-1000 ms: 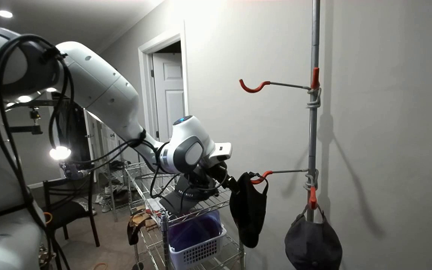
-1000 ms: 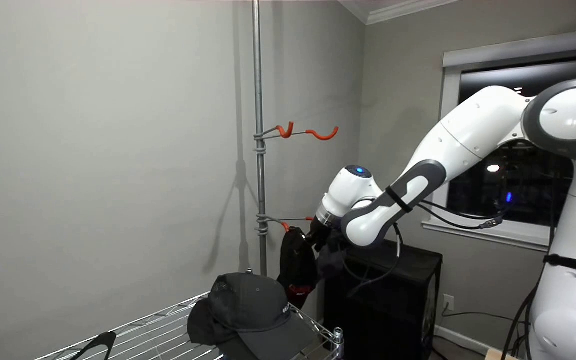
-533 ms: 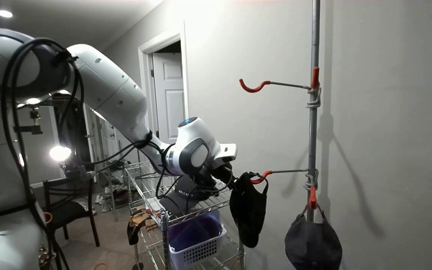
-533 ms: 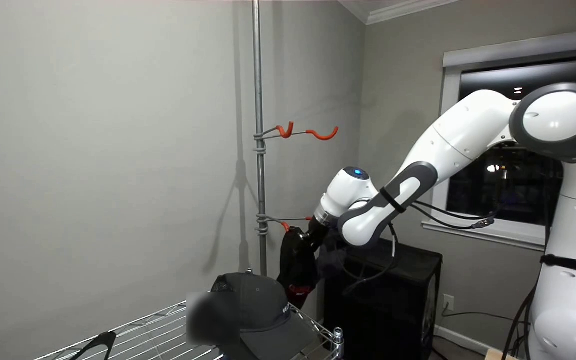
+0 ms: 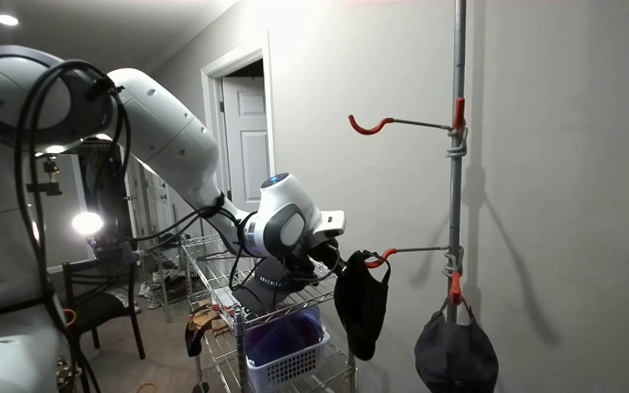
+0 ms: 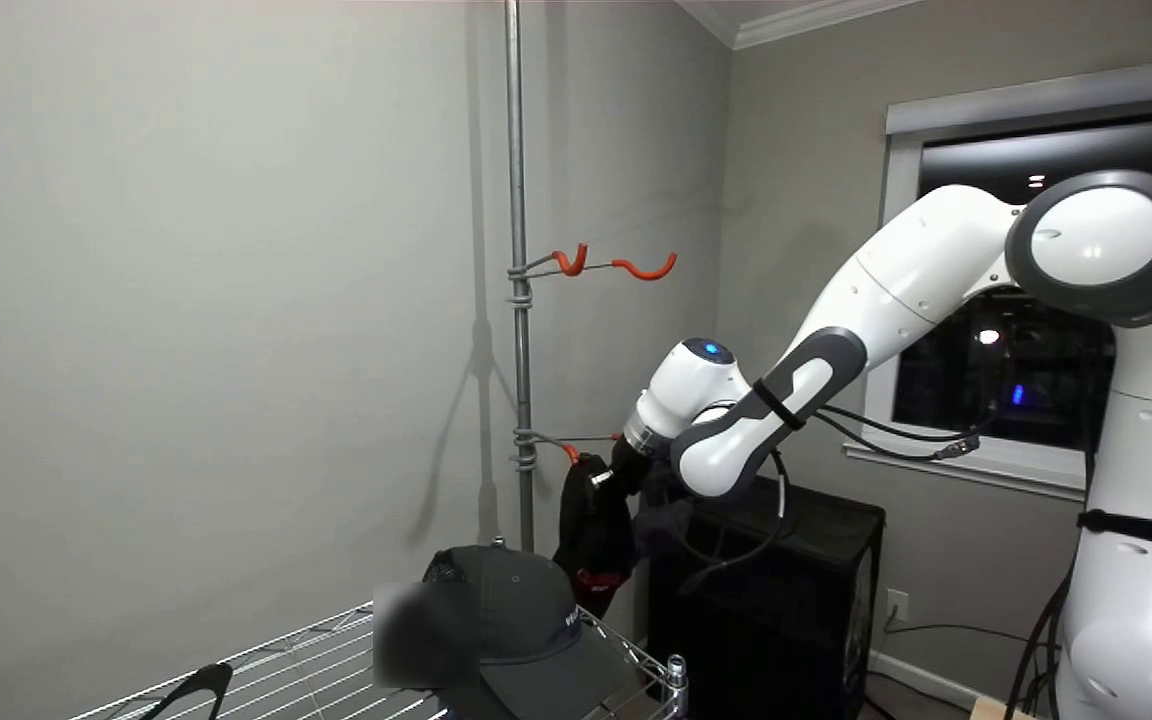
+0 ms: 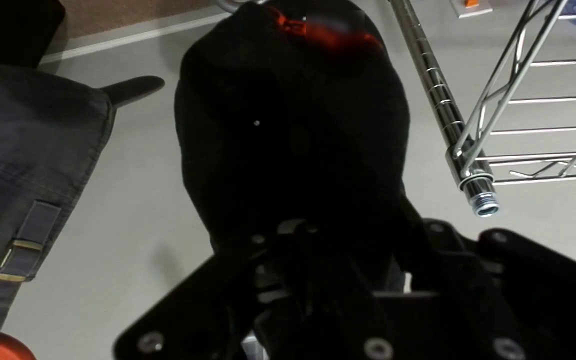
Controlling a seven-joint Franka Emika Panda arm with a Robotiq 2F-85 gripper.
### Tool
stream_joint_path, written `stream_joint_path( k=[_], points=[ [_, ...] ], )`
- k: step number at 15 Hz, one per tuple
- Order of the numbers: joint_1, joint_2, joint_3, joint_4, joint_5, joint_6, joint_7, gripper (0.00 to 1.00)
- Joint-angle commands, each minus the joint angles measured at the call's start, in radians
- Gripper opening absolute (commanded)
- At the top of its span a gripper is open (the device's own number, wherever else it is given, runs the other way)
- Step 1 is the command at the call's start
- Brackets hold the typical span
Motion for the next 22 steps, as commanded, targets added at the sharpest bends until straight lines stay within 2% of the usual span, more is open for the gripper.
stream_joint_path(
  k=[1,3,8,12,14,15,17,18,22],
  points=[
    [0.004,0.007,0.001,0.000,0.028,0.029,-0.035,0.05],
    [0.003,-0.002,0.000,-0.001,0.023,0.026,-0.035,0.00],
    [-0.004,-0.078,-0.007,0.000,-0.002,-0.009,-0.024,0.01],
    [0.031,-0.137,-0.030,0.012,0.095,-0.021,-0.081,0.01],
    [0.058,-0.172,-0.021,0.012,0.202,-0.079,-0.150,0.01],
    [0.109,-0.198,-0.051,0.009,0.270,-0.108,-0.211,0.01],
    [0.162,-0.265,-0.073,0.006,0.354,-0.171,-0.304,0.01],
    [0.178,-0.304,-0.080,0.006,0.364,-0.203,-0.331,0.01],
    [0.155,-0.447,-0.046,0.029,0.322,-0.320,-0.383,0.01]
  ],
)
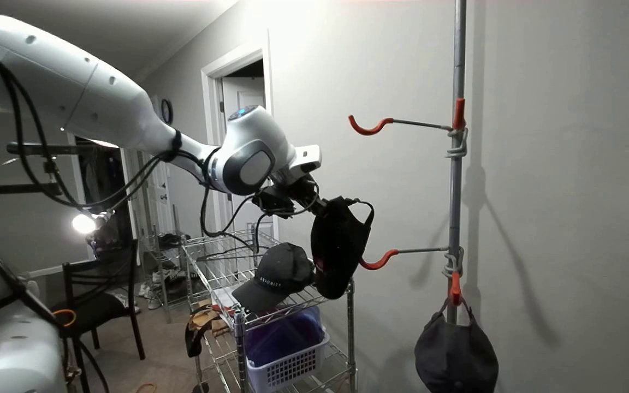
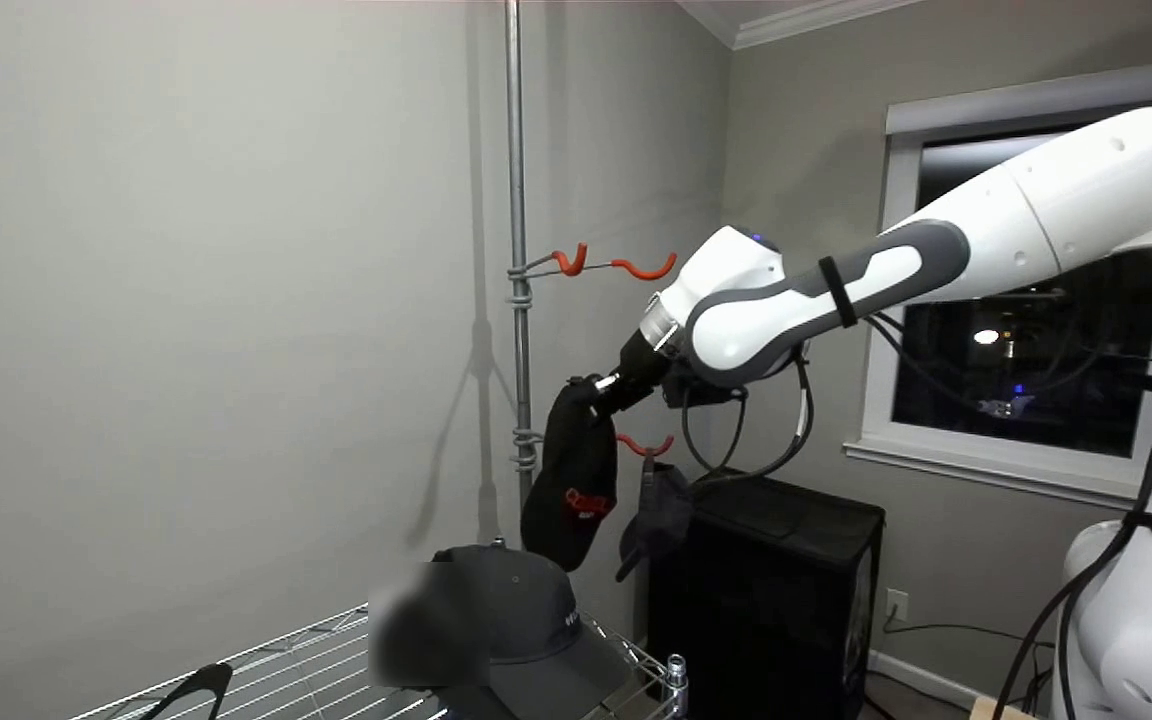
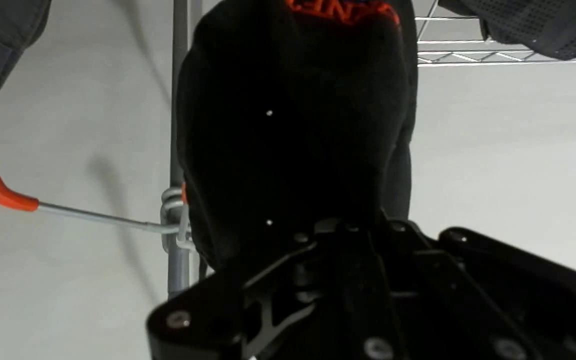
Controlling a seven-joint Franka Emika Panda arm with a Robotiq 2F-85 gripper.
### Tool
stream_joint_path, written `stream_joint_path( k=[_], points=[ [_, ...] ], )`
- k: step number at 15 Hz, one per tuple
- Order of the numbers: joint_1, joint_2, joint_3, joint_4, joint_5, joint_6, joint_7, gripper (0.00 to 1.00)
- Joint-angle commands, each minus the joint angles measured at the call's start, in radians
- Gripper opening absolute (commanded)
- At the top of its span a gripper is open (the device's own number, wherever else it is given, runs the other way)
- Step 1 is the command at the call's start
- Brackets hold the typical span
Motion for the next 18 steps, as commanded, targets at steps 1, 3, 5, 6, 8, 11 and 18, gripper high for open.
stream_joint_path(
  k=[1,3,5,6,8,11,18],
  points=[
    [0.003,-0.145,0.003,0.009,0.001,-0.114,-0.096,0.01],
    [0.037,-0.196,-0.010,0.037,0.025,-0.179,-0.156,0.01],
    [0.068,-0.229,-0.014,0.065,0.039,-0.242,-0.194,0.01],
    [0.081,-0.239,-0.012,0.082,0.044,-0.277,-0.206,0.01],
    [0.142,-0.255,-0.022,0.110,0.091,-0.367,-0.249,0.01],
    [0.184,-0.254,-0.006,0.153,0.127,-0.487,-0.285,0.01],
    [0.204,-0.169,0.067,0.236,0.116,-0.579,-0.297,0.01]
  ],
)
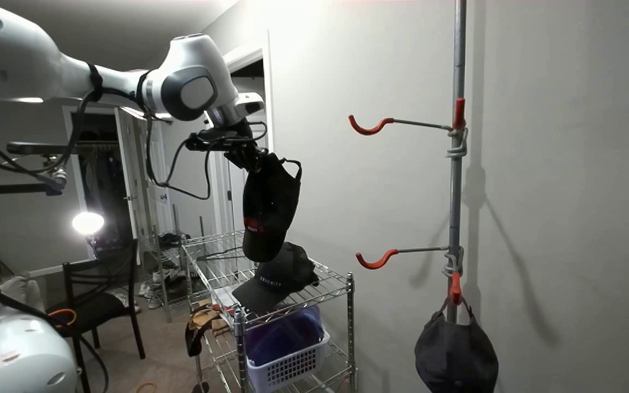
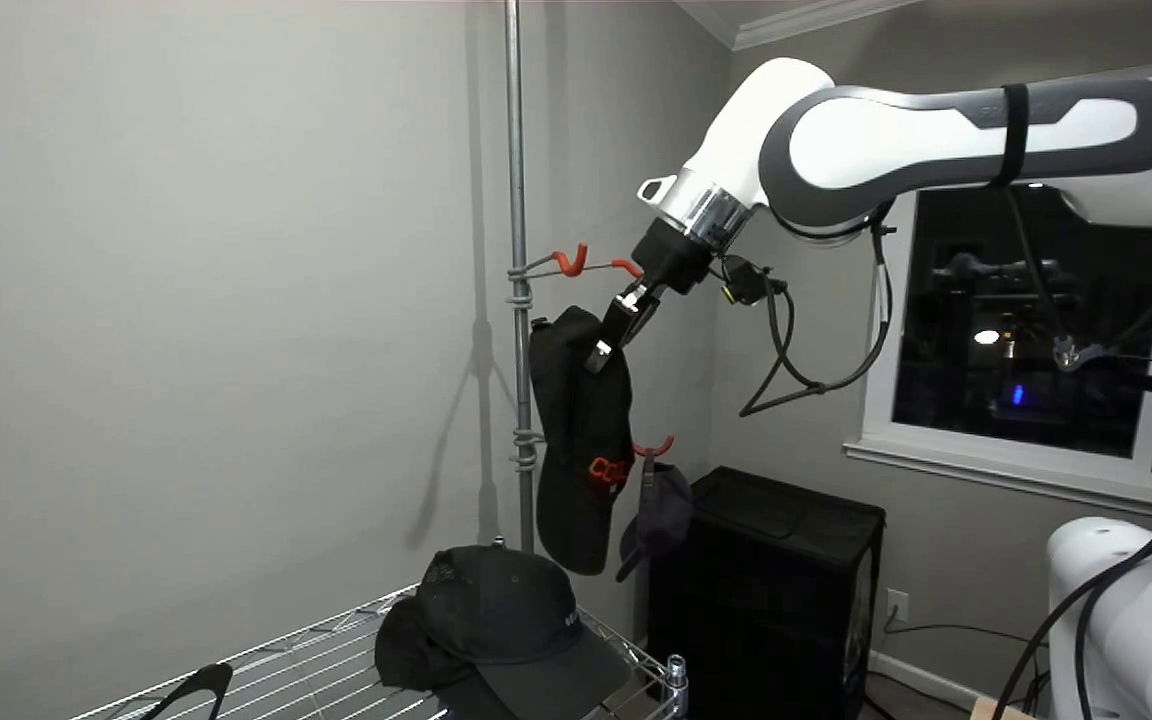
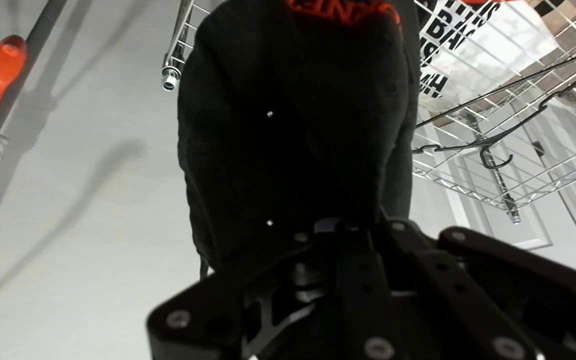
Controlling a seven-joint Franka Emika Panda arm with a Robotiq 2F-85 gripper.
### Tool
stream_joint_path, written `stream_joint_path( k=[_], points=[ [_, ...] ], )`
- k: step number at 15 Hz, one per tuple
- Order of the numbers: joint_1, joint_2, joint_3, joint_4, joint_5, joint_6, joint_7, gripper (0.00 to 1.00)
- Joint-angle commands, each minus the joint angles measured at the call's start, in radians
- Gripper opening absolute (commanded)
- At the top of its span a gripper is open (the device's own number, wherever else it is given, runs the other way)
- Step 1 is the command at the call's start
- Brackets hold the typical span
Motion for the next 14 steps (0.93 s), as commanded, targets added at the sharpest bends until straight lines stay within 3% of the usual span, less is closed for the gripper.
stream_joint_path(
  k=[1,9,14],
  points=[
    [0.000,0.091,0.045,0.065,0.016,-0.026,-0.036,0.01],
    [-0.037,0.342,0.167,0.168,-0.112,-0.046,0.017,0.01],
    [-0.043,0.442,0.204,0.238,-0.226,-0.044,0.041,0.01]
  ],
)
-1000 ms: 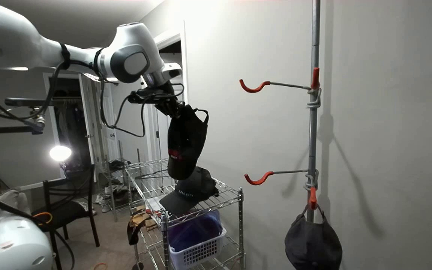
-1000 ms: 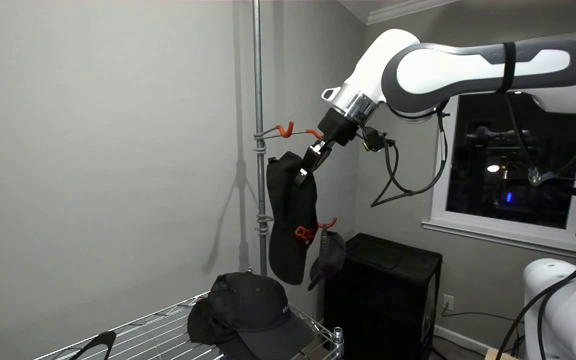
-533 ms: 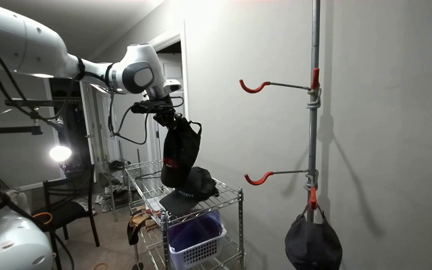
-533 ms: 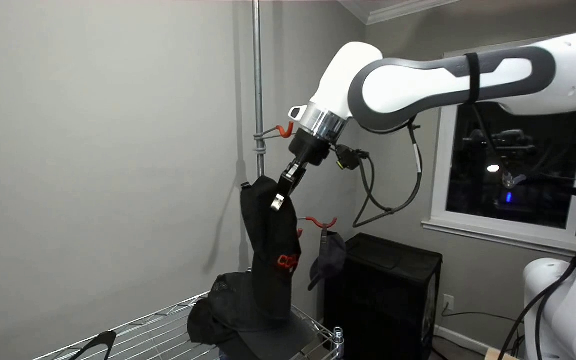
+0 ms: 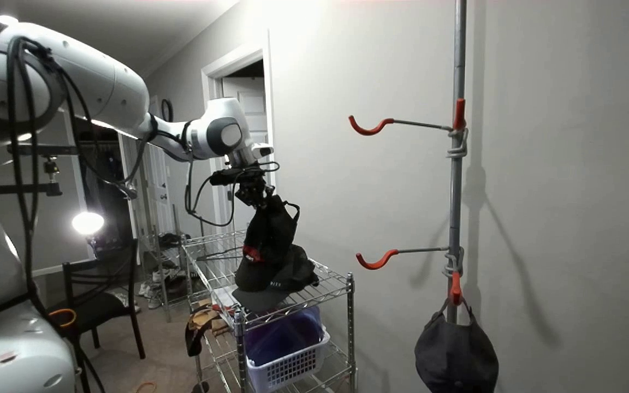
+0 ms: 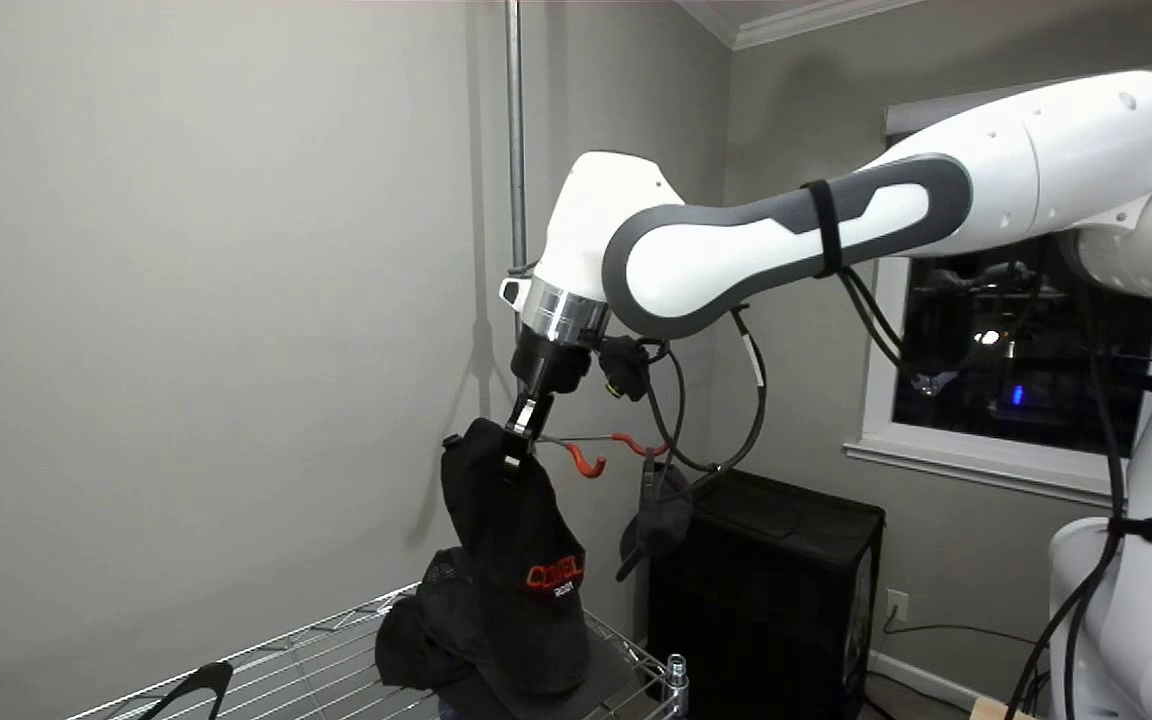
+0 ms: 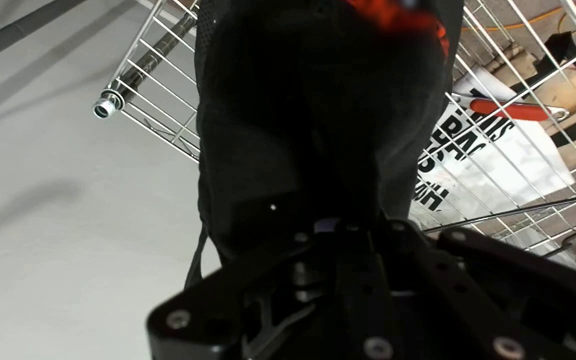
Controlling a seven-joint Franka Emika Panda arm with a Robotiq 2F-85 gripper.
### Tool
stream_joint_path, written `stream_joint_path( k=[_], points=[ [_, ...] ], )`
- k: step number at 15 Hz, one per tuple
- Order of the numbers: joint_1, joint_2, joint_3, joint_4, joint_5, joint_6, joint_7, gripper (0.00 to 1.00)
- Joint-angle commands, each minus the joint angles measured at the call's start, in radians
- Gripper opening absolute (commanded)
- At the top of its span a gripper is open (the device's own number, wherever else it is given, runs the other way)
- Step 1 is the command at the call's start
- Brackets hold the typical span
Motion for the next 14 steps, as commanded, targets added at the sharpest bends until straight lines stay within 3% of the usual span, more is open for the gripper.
stream_joint_path(
  k=[1,2,3,5,11,14],
  points=[
    [-0.013,0.065,0.030,0.077,-0.060,-0.044,0.009,0.01],
    [-0.015,0.076,0.037,0.090,-0.088,-0.054,0.034,0.01],
    [-0.014,0.085,0.038,0.098,-0.096,-0.062,0.026,0.28],
    [-0.013,0.100,0.041,0.117,-0.116,-0.074,0.026,0.35],
    [-0.016,0.114,0.037,0.157,-0.146,-0.087,0.044,0.72],
    [-0.029,0.068,0.036,0.102,-0.256,0.030,0.132,0.91]
  ],
)
